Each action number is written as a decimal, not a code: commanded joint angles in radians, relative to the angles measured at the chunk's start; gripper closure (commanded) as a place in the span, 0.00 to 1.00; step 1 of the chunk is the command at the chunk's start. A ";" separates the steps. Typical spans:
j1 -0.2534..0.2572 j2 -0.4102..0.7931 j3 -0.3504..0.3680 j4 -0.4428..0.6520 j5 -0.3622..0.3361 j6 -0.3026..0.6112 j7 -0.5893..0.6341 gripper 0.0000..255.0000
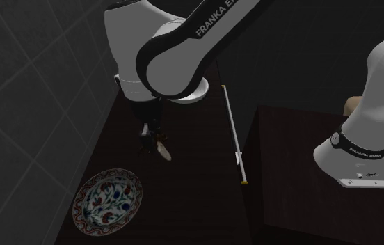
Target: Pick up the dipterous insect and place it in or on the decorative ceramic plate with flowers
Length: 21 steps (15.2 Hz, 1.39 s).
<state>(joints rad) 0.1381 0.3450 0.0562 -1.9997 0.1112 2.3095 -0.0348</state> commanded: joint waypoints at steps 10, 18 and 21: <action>0.035 0.004 0.014 0.129 -0.015 -0.120 0.068 1.00; 0.135 0.229 0.039 0.482 -0.050 -0.236 0.208 1.00; 0.157 0.290 0.041 0.570 -0.057 -0.260 0.233 1.00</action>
<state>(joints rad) 0.2870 0.6119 0.0965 -1.4645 0.0568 2.0596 0.1884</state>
